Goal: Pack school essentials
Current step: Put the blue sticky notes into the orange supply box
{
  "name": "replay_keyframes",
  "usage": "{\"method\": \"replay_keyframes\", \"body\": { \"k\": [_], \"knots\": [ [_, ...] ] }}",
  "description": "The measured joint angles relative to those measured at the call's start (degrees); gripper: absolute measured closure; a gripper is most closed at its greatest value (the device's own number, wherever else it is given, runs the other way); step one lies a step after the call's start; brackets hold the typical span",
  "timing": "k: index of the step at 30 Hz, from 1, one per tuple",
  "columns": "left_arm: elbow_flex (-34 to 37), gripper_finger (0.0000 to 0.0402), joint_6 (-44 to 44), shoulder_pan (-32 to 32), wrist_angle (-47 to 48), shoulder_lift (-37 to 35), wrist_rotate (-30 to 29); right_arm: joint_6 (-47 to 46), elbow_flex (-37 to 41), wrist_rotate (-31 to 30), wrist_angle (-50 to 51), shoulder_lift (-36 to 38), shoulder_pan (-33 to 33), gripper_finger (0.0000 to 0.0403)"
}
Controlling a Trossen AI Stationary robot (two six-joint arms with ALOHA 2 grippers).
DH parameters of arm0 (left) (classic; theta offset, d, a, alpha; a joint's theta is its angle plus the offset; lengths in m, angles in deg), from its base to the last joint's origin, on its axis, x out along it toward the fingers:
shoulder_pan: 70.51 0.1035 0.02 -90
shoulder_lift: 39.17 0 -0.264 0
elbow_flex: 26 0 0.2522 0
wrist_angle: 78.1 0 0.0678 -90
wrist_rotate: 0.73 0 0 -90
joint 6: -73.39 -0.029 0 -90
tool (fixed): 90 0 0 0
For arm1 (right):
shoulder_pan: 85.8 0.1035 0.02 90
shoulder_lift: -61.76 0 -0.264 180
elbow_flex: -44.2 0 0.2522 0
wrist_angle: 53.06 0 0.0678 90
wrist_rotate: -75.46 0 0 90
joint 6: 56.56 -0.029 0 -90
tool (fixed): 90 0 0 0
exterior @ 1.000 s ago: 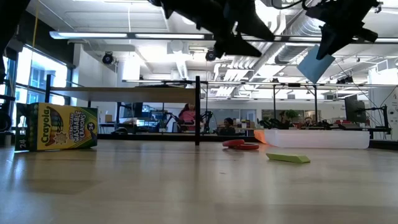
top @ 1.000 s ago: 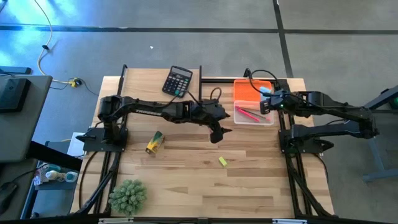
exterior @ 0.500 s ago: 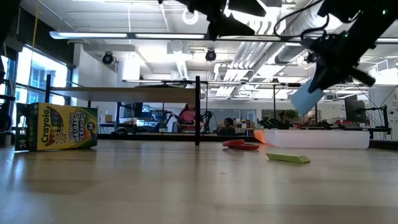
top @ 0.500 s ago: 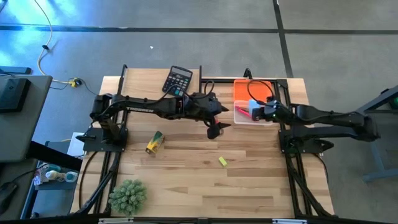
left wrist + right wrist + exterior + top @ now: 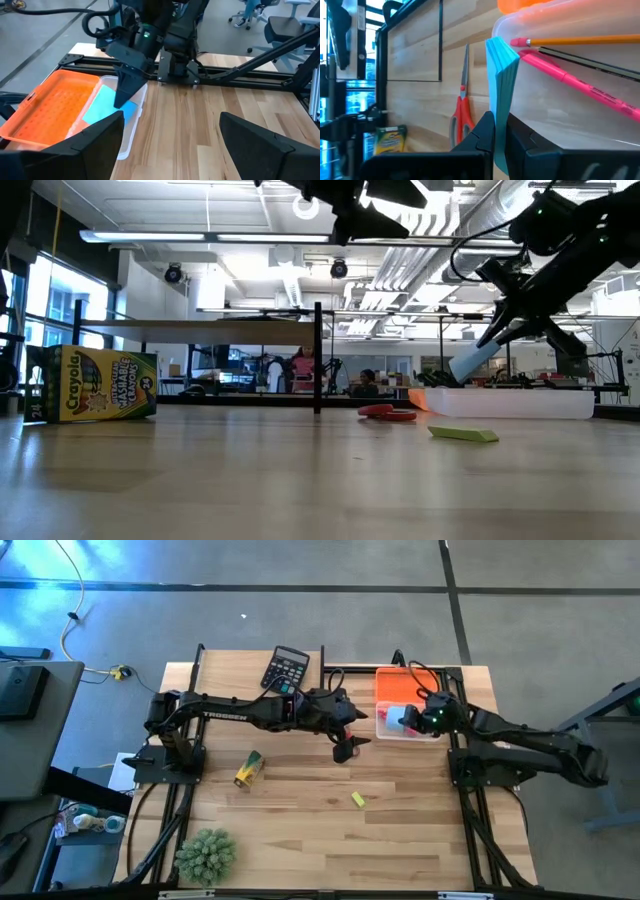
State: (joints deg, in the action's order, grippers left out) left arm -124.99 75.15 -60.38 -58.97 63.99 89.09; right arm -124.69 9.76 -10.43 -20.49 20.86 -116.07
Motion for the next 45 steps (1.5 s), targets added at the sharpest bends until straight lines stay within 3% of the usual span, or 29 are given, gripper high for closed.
{"method": "replay_keyframes", "body": {
  "k": [5, 11, 19, 30, 38, 45],
  "knots": [
    [0.0, 0.0087, 0.0, 0.0, 0.0, 0.0, 0.0, 1.1, 0.0, 7.2, -0.7, -2.5, -5.6, 0.0394],
    [0.0, 0.0087, 0.0, 0.0, 0.0, 0.0, 0.0, 1.1, 0.0, 11.3, -3.7, -6.6, -6.9, 0.0394],
    [0.0, 0.0087, 0.0, 0.0, 0.0, 0.0, 0.0, 1.0, 0.0, 12.4, -3.7, -9.7, -6.9, 0.0381],
    [0.0, 0.0087, 0.0, 0.0, 0.0, 0.0, 0.0, 1.4, 0.0, 9.4, -3.7, -10.0, -6.9, 0.0291],
    [0.0, 0.0087, 0.0, 0.0, 0.0, 0.0, 0.0, 2.6, 0.0, 9.5, -1.2, -9.7, -7.6, 0.0285],
    [0.0, 0.0087, 0.0, 0.0, 0.0, 0.1, 0.0, 4.4, -1.5, 9.6, 5.1, -5.0, -9.8, 0.0285]
  ]
}}
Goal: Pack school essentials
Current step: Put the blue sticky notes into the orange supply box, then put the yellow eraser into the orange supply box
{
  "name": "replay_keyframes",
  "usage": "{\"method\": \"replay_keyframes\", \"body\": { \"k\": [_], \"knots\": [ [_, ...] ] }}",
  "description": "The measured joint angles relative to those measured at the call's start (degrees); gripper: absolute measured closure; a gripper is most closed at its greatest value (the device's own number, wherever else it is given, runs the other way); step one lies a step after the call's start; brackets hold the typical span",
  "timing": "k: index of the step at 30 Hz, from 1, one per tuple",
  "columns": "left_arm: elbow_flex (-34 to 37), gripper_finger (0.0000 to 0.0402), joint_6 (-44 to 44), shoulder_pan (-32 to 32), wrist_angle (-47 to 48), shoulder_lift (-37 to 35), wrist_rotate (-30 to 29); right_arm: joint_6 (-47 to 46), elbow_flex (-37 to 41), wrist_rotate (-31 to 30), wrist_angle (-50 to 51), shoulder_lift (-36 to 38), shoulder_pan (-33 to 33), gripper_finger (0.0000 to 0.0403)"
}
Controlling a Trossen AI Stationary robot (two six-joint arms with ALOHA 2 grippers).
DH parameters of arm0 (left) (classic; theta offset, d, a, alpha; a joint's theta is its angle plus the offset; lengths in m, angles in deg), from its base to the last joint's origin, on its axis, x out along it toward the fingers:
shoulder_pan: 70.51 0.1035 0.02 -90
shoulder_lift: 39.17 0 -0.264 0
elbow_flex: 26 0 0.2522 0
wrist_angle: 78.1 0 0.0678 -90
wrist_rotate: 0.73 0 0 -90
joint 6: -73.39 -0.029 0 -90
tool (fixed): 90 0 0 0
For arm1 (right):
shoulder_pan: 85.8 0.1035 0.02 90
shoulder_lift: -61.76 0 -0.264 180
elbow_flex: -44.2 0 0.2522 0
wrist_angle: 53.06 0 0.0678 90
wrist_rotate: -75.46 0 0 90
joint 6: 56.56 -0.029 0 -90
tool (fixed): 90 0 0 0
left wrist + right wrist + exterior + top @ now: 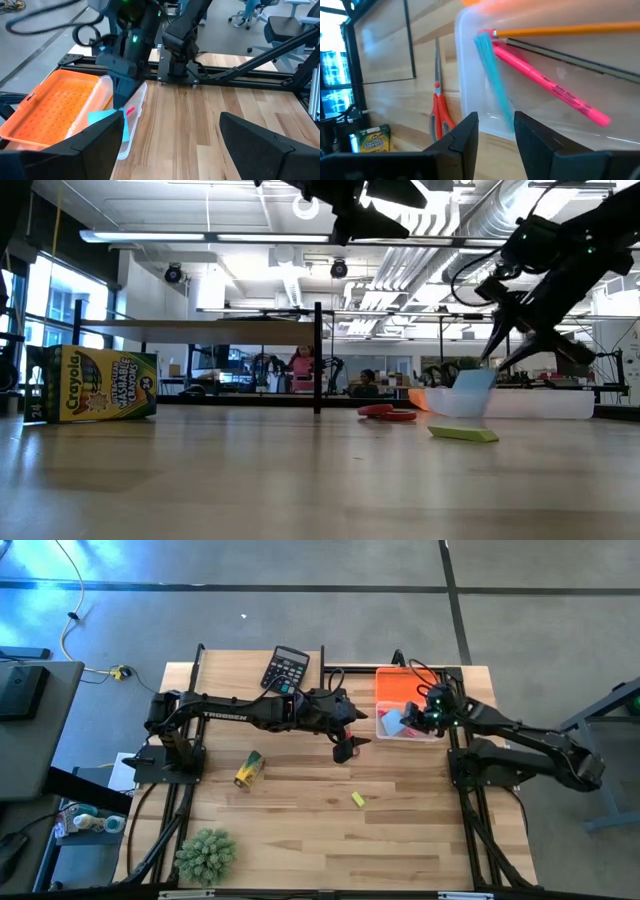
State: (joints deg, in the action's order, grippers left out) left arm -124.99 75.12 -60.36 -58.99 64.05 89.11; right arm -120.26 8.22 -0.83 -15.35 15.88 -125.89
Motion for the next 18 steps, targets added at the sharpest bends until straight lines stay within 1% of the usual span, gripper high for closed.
{"method": "replay_keyframes", "body": {
  "k": [2, 6, 9, 14, 16, 18],
  "knots": [
    [0.0, 0.0087, 0.0, 0.0, 0.0, 0.0, 0.0, 1.5, -1.9, -0.3, 3.6, 1.5, -0.7, 0.0285],
    [0.0, 0.0087, 0.0, 0.0, 0.2, 0.0, 0.0, 5.2, -6.9, -3.2, 12.3, 3.6, -1.6, 0.0285],
    [0.0, 0.0087, 0.0, 0.0, 2.7, -0.2, -0.1, 9.0, -10.8, -3.9, 14.6, 4.1, -0.5, 0.0285],
    [0.0, 0.0087, -0.1, 0.0, 9.1, -1.8, -2.6, 13.2, -15.5, -4.6, 14.6, 3.9, 5.8, 0.0286],
    [0.0, 0.0087, 2.0, 0.0, 12.1, -2.1, -4.5, 14.1, -16.7, -5.7, 14.7, 3.9, 9.2, 0.0286],
    [0.1, 0.0087, 4.6, 0.0, 14.4, -2.2, -5.0, 14.9, -17.6, -7.0, 14.7, 3.9, 12.4, 0.0286]
  ]
}}
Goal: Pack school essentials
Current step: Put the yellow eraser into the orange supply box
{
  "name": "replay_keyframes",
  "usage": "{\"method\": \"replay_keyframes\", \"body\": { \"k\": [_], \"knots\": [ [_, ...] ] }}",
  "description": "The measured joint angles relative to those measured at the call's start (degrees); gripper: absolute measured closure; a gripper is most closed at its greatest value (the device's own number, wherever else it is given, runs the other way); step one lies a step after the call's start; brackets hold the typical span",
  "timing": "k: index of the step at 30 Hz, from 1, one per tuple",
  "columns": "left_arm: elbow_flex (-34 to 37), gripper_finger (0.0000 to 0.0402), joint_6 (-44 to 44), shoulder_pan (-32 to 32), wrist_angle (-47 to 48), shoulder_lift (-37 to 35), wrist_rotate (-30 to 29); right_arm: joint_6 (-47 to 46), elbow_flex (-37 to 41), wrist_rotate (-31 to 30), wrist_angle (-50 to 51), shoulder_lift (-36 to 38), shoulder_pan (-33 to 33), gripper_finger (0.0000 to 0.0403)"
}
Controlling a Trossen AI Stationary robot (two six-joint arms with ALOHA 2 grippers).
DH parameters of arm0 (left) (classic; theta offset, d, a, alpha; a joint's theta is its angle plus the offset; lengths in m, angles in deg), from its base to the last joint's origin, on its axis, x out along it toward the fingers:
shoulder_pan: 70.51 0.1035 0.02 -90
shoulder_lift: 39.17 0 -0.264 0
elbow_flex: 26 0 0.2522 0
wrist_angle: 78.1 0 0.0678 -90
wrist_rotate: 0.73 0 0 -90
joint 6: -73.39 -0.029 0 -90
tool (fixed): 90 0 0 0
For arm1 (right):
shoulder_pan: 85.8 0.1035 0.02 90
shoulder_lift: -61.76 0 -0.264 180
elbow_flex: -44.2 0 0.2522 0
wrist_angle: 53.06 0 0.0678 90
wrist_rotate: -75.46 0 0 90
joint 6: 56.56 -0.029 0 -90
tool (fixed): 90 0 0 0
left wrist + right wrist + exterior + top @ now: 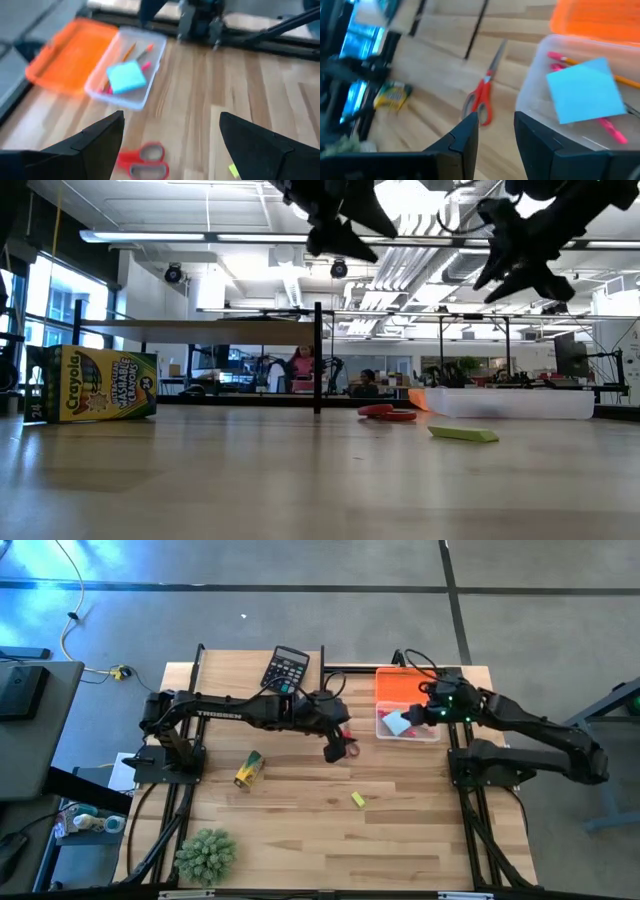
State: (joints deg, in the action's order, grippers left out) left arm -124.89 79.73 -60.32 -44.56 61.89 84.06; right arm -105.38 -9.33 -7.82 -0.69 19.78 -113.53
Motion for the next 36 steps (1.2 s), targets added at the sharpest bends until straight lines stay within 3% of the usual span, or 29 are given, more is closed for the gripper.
{"method": "replay_keyframes", "body": {
  "k": [10, 18, 28, 36],
  "knots": [
    [6.9, 0.0087, 11.5, -2.0, -2.1, 0.0, -0.4, 7.2, -1.8, -7.2, 0.0, 0.0, 15.0, 0.0286],
    [7.5, 0.0087, 16.9, -5.0, -4.3, 0.0, -0.4, 13.7, -1.8, -13.1, -2.1, -0.1, 24.6, 0.0286],
    [7.6, 0.0087, 13.8, -5.8, 2.8, -1.0, 0.5, 14.1, -2.0, -17.9, -11.1, -2.7, 33.2, 0.0286],
    [7.5, 0.0087, 9.1, -4.2, 9.8, -4.5, 2.6, 15.4, -9.5, -21.8, -8.8, -11.0, 36.9, 0.0286]
  ]
}}
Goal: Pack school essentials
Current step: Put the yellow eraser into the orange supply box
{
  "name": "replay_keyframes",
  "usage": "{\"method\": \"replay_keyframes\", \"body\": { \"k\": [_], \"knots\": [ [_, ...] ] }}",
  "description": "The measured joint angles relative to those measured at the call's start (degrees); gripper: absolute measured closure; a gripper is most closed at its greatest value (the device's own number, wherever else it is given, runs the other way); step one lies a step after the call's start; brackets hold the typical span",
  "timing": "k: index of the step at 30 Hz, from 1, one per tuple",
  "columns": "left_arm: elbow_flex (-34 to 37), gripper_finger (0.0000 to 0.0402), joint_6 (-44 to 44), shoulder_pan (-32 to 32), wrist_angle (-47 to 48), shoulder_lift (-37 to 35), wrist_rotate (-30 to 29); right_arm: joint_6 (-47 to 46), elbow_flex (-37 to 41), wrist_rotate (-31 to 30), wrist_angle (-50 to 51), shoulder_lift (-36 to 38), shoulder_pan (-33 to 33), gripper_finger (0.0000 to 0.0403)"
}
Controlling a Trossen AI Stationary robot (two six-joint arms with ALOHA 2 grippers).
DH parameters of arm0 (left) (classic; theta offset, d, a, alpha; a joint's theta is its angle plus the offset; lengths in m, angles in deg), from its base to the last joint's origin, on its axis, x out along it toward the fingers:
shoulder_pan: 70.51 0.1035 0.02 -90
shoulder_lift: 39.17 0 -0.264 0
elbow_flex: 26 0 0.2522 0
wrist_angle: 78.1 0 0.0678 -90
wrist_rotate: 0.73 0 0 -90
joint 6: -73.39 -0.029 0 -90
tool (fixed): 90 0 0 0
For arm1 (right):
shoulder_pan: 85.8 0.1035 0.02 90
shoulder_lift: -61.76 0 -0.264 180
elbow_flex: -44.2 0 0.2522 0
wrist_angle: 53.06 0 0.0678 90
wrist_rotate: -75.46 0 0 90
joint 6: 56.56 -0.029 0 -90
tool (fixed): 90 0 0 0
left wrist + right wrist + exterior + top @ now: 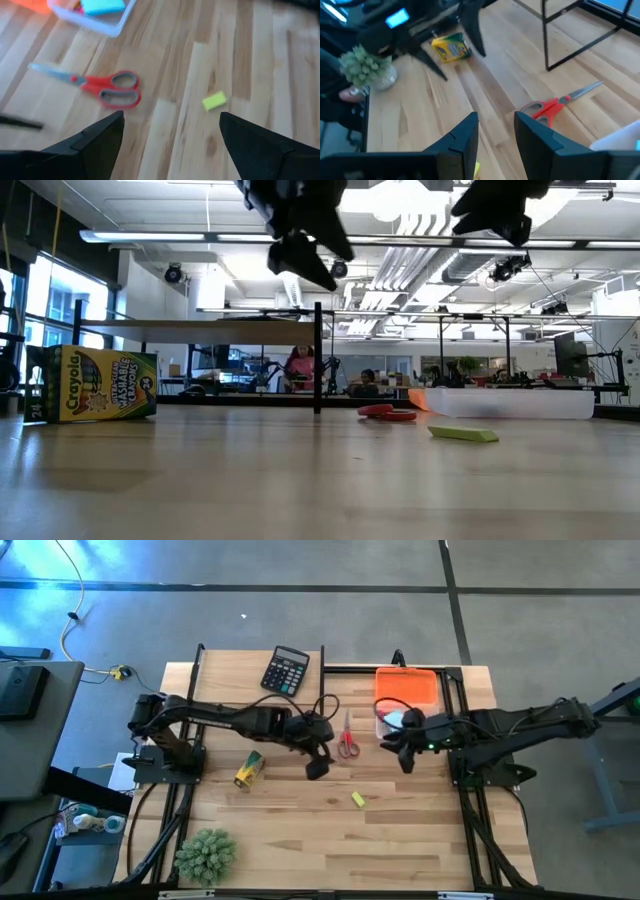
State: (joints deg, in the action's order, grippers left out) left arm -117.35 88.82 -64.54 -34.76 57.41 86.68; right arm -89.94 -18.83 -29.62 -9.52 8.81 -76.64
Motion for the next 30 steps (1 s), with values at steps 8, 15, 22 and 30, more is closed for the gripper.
{"method": "replay_keyframes", "body": {
  "k": [8, 15, 22, 30],
  "knots": [
    [0.0, 0.0087, -4.1, 0.1, 5.8, -1.9, 0.8, 4.1, -6.7, 5.2, 8.9, -8.3, 3.1, 0.0286],
    [0.0, 0.0087, -5.2, 0.1, 8.8, -1.9, 0.6, 10.2, -7.2, 12.2, 9.9, -14.1, 6.0, 0.0286],
    [-0.1, 0.0087, -6.7, 1.9, 15.7, -3.7, -1.3, 12.8, -7.1, 12.3, 8.5, -20.7, 6.7, 0.0286],
    [-0.1, 0.0087, -6.6, 4.0, 22.1, -9.0, -4.6, 8.0, -7.1, 14.8, 4.9, -28.1, 6.6, 0.0248]
  ]
}}
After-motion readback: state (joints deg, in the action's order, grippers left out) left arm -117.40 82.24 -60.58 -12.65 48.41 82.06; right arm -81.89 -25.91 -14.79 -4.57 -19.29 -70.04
